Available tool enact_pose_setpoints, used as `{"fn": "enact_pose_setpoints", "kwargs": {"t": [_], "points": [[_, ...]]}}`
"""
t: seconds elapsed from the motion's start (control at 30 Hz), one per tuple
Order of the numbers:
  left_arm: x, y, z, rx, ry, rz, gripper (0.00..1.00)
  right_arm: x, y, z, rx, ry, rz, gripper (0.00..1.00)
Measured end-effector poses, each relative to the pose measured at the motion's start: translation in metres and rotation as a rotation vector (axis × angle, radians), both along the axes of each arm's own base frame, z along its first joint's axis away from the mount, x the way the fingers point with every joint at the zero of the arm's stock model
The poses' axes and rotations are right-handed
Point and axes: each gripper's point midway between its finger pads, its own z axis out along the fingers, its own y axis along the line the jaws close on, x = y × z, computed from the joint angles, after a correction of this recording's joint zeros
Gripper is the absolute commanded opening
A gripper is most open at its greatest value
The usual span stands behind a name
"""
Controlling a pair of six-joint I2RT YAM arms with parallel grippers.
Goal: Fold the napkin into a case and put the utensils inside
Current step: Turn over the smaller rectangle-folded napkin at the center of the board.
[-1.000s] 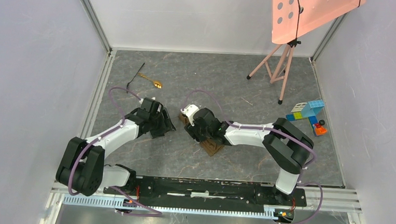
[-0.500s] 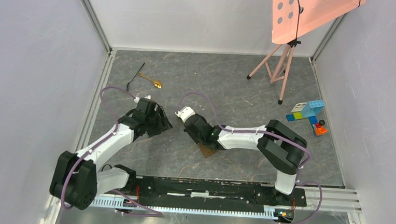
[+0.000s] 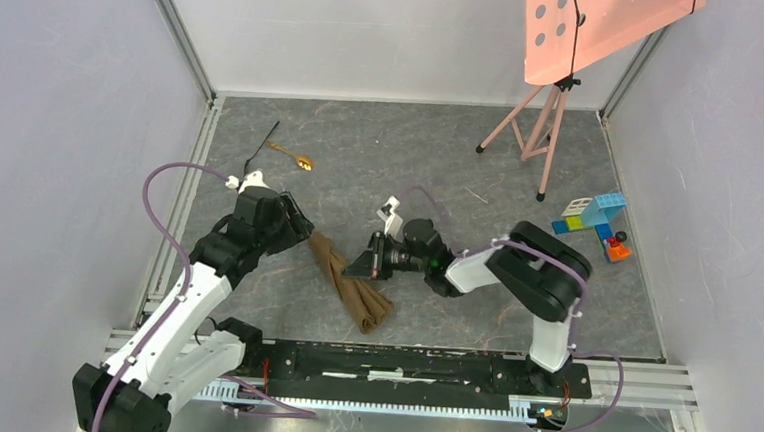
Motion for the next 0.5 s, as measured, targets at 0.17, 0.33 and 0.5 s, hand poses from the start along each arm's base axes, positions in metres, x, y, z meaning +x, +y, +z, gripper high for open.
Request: {"fn": "enact_pose_setpoints", "kwargs": {"t": [0.17, 0.33, 0.5], "points": [[-0.001, 0.001, 0.008, 0.007, -0.010, -0.012, 0.68, -0.010, -0.008, -0.036, 0.068, 0.203, -0.009, 0.00], [-0.004, -0.008, 0.002, -0.004, 0.022, -0.063, 0.70, 0.005, -0.028, -0.037, 0.108, 0.212, -0.035, 0.22], [-0.002, -0.041, -0.023, -0.087, 0.141, -0.196, 0.68, 0.022, -0.054, -0.051, 0.054, 0.152, -0.032, 0.53]]}}
